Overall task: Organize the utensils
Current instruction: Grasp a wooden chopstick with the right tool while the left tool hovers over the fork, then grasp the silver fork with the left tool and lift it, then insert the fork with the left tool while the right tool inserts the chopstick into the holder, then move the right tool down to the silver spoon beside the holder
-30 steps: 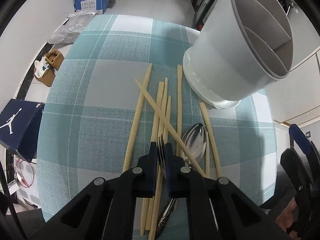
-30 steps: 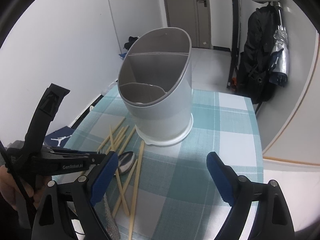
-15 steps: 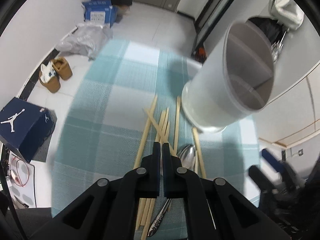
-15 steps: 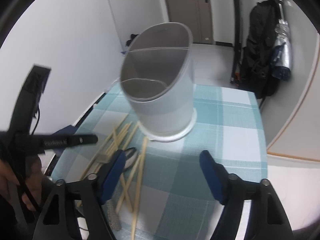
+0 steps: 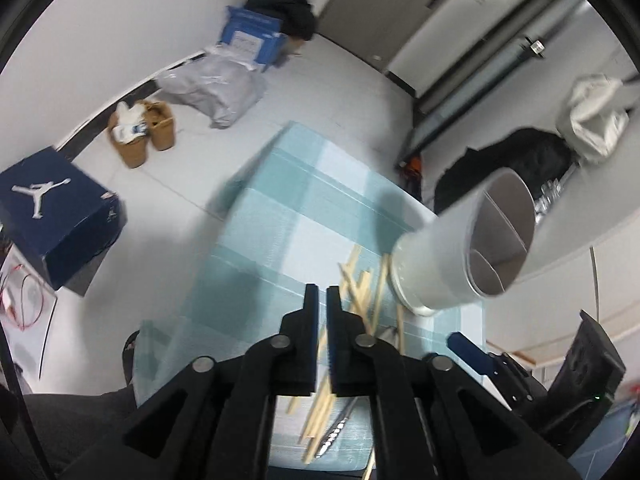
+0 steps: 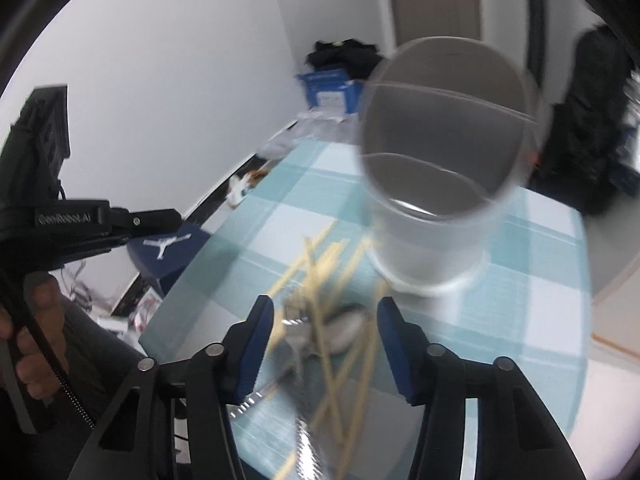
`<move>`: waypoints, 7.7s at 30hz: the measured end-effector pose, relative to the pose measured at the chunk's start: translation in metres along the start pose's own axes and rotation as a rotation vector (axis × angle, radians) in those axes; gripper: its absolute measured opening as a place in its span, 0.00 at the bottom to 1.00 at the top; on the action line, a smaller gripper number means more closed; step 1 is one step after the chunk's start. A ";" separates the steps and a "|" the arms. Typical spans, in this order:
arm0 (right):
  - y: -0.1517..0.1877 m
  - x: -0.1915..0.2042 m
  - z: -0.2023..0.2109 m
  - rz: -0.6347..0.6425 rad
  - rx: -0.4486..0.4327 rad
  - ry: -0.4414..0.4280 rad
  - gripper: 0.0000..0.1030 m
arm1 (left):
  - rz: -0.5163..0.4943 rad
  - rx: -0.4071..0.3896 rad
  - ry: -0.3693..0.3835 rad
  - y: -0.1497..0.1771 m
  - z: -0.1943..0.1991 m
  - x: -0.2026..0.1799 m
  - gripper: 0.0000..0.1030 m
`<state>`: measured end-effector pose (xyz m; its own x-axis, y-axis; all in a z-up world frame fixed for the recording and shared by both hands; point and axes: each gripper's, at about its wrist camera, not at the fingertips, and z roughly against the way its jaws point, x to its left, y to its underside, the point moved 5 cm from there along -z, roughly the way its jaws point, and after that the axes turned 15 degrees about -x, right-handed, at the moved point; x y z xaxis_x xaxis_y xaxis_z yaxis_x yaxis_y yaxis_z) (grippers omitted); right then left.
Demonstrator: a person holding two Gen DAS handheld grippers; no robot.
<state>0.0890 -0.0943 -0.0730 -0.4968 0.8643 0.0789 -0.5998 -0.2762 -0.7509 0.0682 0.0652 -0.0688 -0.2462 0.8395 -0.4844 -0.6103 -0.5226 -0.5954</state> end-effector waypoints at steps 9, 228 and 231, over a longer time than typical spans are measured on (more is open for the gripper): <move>-0.017 0.038 -0.085 0.138 0.127 0.040 0.28 | 0.069 -0.116 -0.030 -0.017 0.020 0.030 0.53; 0.000 -0.052 0.062 -0.160 -0.207 0.119 0.73 | -0.230 -0.297 -0.066 -0.004 0.030 -0.049 0.99; 0.006 -0.049 0.051 -0.165 -0.167 0.105 0.73 | -0.217 -0.288 -0.076 -0.003 0.026 -0.041 0.99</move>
<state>0.0776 -0.1601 -0.0480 -0.3276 0.9332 0.1479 -0.5512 -0.0617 -0.8321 0.0606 0.0358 -0.0308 -0.1964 0.9385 -0.2840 -0.4201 -0.3423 -0.8405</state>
